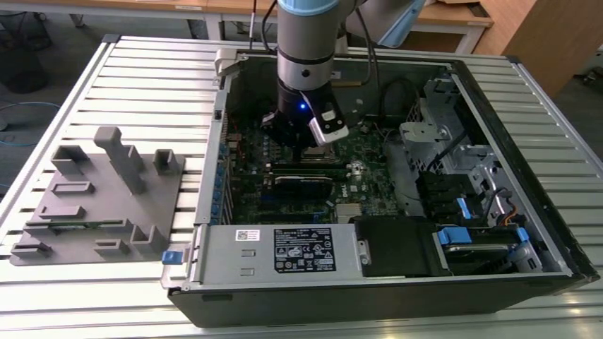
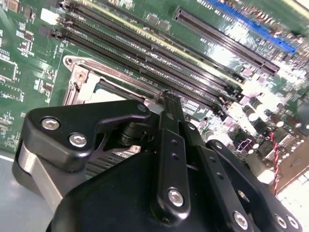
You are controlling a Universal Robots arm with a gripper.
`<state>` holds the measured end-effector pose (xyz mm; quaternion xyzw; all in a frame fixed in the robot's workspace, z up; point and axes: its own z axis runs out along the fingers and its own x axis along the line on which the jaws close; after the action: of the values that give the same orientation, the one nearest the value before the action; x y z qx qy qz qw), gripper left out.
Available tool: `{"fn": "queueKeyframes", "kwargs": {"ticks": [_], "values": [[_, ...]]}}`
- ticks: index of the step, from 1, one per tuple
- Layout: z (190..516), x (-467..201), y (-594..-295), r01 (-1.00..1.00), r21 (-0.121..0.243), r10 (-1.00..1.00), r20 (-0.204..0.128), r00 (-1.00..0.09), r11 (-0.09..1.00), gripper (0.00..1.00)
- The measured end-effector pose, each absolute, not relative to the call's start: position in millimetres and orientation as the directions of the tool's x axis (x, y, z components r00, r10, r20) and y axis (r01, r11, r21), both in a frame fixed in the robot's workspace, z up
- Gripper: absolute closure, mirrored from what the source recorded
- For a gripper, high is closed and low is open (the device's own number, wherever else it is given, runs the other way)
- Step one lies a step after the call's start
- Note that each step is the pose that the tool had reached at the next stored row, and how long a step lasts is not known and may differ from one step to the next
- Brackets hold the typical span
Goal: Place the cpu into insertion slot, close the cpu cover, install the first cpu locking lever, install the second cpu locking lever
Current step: 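Install the second cpu locking lever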
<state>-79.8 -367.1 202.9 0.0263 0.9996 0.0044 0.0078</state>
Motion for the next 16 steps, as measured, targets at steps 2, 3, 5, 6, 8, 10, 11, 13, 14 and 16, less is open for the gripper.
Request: {"fn": "queueKeyframes", "kwargs": {"ticks": [2, 3, 5, 6, 8, 10, 11, 13, 14, 16], "values": [[202.2, -79.8, -367.0, 0.053, 0.014, 0.053, -0.015, -0.998, 0.999, 0.89], [201.9, -79.9, -367.1, 0.053, 0.015, 0.053, -0.015, -0.998, 0.999, 0.89], [201.4, -80.2, -367.3, 0.052, 0.016, 0.053, -0.015, -0.998, 0.999, 0.89], [201.0, -80.3, -367.3, 0.052, 0.017, 0.053, -0.015, -0.999, 0.998, 0.89], [200.3, -81.1, -367.3, 0.052, 0.019, 0.053, -0.015, -0.998, 0.998, 0.89], [199.5, -81.8, -367.3, 0.053, 0.022, 0.053, -0.015, -0.998, 0.998, 0.89], [199.1, -82.1, -367.3, 0.052, 0.023, 0.053, -0.015, -0.998, 0.998, 0.89], [198.3, -83.0, -367.3, 0.052, 0.025, 0.053, -0.015, -0.998, 0.998, 0.89], [198.1, -83.5, -367.4, 0.052, 0.027, 0.053, -0.015, -0.998, 0.998, 0.89], [197.9, -84.4, -367.6, 0.052, 0.031, 0.053, -0.014, -0.999, 0.998, 0.89]]}}
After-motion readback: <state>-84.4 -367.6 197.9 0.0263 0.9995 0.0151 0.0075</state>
